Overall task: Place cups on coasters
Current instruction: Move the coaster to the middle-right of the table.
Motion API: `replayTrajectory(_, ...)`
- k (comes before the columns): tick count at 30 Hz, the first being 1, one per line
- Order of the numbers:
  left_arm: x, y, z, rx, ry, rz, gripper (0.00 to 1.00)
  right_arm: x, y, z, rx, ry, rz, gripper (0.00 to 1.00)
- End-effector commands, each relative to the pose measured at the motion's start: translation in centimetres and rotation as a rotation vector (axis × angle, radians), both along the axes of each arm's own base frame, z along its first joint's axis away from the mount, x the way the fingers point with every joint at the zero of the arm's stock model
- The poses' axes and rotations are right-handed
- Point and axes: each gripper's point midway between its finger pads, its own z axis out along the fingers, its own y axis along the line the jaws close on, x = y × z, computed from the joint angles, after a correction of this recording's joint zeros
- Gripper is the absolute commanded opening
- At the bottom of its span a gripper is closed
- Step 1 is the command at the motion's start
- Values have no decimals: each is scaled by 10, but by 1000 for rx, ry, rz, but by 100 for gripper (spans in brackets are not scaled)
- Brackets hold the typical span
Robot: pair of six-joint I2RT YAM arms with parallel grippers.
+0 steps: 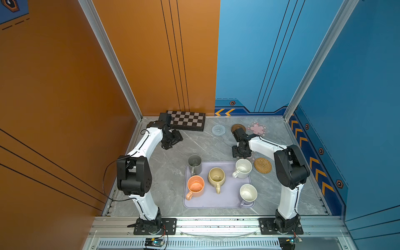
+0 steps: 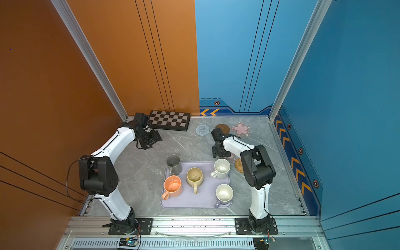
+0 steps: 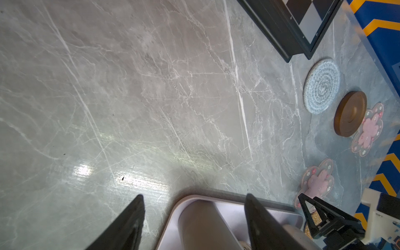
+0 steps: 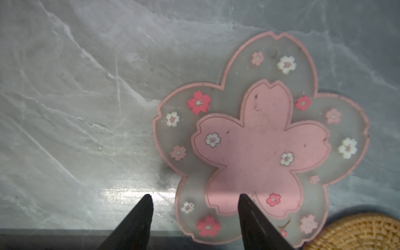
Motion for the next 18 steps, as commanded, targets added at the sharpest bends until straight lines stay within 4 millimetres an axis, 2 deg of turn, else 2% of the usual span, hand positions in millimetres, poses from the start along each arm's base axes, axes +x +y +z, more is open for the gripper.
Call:
replayTrajectory(1,-9,1,-9,30,28,-17,74,3,4,1,22,-2,6,65)
replayTrajectory(7,-12,2,-16,36,46,-24,74,2,2,-19,1,54,1,65)
replayTrajectory(18,-5,3,-15,21,41,-21,74,-3,-44,-27,-95,96,-61,63)
